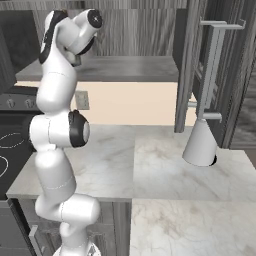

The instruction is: Open the cabinet directly in front. Then move the wine and the mug to the dining counter with the candle on it.

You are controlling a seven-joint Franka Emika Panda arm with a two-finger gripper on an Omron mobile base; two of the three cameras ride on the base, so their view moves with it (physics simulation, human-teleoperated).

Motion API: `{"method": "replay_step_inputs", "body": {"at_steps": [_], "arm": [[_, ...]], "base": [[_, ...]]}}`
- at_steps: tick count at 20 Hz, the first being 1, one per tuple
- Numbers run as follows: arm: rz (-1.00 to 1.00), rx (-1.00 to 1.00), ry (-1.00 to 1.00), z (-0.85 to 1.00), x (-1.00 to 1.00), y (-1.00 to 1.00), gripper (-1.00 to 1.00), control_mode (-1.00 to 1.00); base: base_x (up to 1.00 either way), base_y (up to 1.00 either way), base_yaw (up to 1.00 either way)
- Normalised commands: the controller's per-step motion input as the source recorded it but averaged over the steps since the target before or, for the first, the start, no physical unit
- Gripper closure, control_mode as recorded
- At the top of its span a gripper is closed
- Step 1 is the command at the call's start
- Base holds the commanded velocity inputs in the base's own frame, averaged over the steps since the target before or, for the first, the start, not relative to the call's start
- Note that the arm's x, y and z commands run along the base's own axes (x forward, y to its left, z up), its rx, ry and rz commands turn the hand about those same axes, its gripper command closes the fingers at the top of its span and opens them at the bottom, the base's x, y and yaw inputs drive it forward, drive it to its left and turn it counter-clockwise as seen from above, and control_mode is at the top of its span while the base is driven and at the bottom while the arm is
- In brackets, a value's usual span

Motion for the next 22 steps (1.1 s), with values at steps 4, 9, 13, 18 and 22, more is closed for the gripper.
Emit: {"method": "replay_step_inputs", "body": {"at_steps": [4,9,13,18,22], "arm": [[0.00,0.00,-0.06,0.00,-0.58,-0.03,1.00,-1.00],[0.00,0.00,-0.01,0.00,-0.34,0.00,1.00,-1.00],[0.00,0.01,-0.02,0.00,-0.07,0.00,1.00,-1.00],[0.00,0.10,-0.09,0.05,-0.38,-0.18,1.00,-1.00],[-0.04,0.08,-0.06,0.02,-0.61,-0.34,1.00,-1.00]], "base": [[0.00,0.00,0.00],[0.00,0.00,0.00],[0.00,0.00,0.00],[0.00,0.00,0.00],[0.00,0.00,0.00]]}}
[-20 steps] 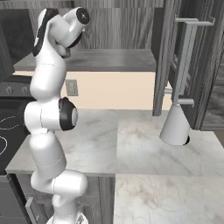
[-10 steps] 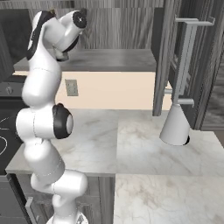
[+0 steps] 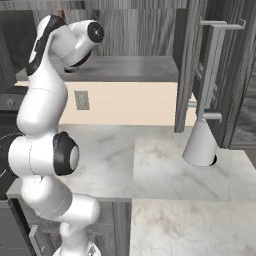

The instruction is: Open the cabinet directly in front. Then move the wine and the mug to the dining counter with the candle on it.

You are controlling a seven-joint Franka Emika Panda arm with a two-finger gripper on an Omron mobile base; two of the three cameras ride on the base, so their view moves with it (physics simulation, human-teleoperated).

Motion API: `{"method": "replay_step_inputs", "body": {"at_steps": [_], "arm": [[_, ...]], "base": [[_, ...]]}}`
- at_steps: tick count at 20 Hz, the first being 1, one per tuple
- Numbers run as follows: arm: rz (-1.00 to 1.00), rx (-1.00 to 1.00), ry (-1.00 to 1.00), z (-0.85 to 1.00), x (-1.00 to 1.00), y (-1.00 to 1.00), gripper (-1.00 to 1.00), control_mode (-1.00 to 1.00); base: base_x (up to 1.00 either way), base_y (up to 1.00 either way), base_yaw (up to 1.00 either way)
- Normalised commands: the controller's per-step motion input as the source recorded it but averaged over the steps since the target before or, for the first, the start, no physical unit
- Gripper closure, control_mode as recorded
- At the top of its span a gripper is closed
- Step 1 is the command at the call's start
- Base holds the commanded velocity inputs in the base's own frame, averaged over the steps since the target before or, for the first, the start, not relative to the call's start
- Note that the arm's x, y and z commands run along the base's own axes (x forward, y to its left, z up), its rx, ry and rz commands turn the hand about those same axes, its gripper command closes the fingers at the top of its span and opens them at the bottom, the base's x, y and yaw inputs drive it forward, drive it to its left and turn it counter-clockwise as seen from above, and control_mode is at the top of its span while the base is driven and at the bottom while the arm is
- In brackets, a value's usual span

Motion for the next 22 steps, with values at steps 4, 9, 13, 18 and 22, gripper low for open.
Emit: {"method": "replay_step_inputs", "body": {"at_steps": [4,9,13,18,22], "arm": [[-0.03,0.01,0.00,-0.04,-0.98,-0.26,1.00,-1.00],[-0.03,0.03,0.00,-0.02,-1.00,-0.22,1.00,-1.00],[-0.01,0.02,0.00,-0.01,-1.00,-0.22,1.00,-1.00],[0.00,0.00,0.00,-0.10,-1.00,-0.18,1.00,-1.00],[0.00,0.00,0.00,-0.26,-1.00,-0.13,1.00,-1.00]], "base": [[0.00,0.00,0.00],[0.00,0.00,0.00],[0.00,0.00,0.00],[0.00,0.00,0.00],[0.00,0.00,0.00]]}}
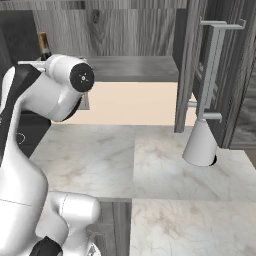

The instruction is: Open the cabinet directly in front. Then move the wine and the mug to the dining counter with the candle on it.

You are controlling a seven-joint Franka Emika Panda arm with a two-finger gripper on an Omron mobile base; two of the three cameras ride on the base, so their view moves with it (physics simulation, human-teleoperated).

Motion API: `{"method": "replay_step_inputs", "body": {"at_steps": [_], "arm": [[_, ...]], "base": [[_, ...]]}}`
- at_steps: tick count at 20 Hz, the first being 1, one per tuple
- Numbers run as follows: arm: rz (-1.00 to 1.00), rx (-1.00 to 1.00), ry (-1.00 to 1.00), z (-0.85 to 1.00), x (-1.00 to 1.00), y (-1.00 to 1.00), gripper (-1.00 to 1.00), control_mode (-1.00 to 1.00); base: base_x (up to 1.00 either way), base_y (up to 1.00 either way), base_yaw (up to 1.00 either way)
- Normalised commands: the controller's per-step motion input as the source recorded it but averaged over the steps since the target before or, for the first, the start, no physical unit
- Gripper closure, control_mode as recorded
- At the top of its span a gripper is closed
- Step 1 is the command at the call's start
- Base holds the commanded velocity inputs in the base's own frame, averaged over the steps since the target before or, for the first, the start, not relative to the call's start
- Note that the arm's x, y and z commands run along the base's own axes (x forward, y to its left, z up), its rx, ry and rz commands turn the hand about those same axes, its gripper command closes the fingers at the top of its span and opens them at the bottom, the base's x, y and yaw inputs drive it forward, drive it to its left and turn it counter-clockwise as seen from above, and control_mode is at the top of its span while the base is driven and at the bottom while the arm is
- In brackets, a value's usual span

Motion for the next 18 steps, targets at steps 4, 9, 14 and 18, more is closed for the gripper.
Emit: {"method": "replay_step_inputs", "body": {"at_steps": [4,9,14,18], "arm": [[0.00,0.00,0.03,-0.50,-0.97,0.00,1.00,-1.00],[0.00,0.00,0.00,-0.32,-0.58,0.00,1.00,-1.00],[0.00,0.00,-0.14,0.00,-0.25,0.00,1.00,-1.00],[0.00,0.00,0.00,0.00,0.00,0.00,1.00,-1.00]], "base": [[0.00,0.00,0.00],[0.00,0.00,0.00],[0.00,0.00,0.00],[0.00,0.00,0.00]]}}
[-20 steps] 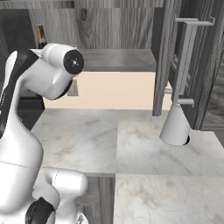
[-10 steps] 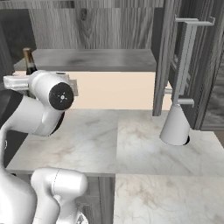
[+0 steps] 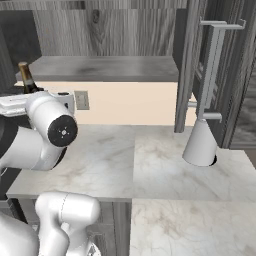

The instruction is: Open the cabinet directly in front. Then move the wine and the mug to the dining counter with the candle on it.

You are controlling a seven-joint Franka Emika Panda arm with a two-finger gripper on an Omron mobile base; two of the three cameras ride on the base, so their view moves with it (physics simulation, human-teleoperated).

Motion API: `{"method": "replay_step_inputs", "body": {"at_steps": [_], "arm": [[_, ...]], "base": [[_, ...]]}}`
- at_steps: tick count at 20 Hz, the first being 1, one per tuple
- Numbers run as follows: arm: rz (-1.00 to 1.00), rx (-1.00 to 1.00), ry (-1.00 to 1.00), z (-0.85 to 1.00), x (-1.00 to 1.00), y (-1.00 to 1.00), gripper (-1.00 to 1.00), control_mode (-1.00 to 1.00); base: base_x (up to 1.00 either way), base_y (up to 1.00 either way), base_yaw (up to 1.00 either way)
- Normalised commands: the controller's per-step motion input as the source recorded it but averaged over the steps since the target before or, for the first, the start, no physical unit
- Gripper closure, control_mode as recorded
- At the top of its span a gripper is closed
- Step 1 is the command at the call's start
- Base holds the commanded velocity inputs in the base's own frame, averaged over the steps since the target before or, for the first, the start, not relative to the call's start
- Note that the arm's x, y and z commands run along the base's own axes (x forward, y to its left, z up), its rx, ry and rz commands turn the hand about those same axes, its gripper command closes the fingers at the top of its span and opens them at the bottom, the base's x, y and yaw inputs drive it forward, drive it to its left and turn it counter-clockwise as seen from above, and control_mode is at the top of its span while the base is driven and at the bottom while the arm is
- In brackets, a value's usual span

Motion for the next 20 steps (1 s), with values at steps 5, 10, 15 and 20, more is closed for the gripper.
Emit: {"method": "replay_step_inputs", "body": {"at_steps": [5,10,15,20], "arm": [[0.00,0.00,0.00,0.00,0.00,0.00,1.00,-1.00],[0.00,0.00,0.00,0.00,0.00,0.00,1.00,-1.00],[0.00,0.00,0.01,-0.04,-0.11,0.00,1.00,-1.00],[0.00,0.00,0.00,0.00,0.00,0.00,1.00,1.00]], "base": [[0.00,0.00,0.00],[0.00,0.00,0.00],[0.00,0.00,0.00],[-0.92,0.00,0.02]]}}
